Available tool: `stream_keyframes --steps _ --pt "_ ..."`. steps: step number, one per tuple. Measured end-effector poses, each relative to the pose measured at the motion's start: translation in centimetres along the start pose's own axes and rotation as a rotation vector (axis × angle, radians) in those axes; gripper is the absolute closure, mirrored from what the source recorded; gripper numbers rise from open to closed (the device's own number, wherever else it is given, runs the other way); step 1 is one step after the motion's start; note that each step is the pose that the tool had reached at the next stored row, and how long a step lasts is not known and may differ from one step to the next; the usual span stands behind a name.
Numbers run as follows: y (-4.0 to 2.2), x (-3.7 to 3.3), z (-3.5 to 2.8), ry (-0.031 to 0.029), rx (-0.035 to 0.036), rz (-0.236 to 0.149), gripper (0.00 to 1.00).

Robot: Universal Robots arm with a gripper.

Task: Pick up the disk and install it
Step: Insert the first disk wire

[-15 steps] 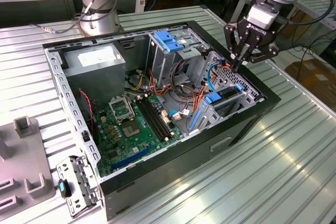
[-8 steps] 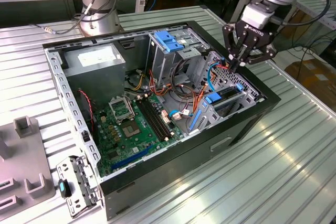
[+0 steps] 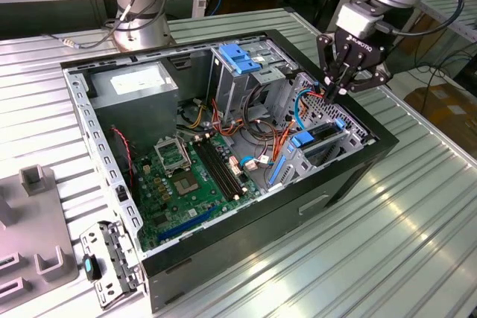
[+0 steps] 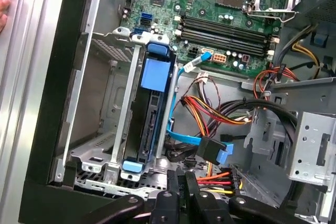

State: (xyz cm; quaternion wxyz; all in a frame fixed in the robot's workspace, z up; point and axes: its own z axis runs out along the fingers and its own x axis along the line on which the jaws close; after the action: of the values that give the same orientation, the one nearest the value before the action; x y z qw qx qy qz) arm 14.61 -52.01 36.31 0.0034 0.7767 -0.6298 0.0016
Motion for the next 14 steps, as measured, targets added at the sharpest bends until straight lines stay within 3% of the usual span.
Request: stream_keyframes --steps 3,9,14 --pt "0.4 -0.08 0.0 0.0002 -0.0001 0.002 0.83" --pt "0.42 -0.08 0.15 0.0004 -0.0004 0.05 0.83" --pt "0.52 0.37 0.19 0.0007 -0.0007 0.073 0.83"
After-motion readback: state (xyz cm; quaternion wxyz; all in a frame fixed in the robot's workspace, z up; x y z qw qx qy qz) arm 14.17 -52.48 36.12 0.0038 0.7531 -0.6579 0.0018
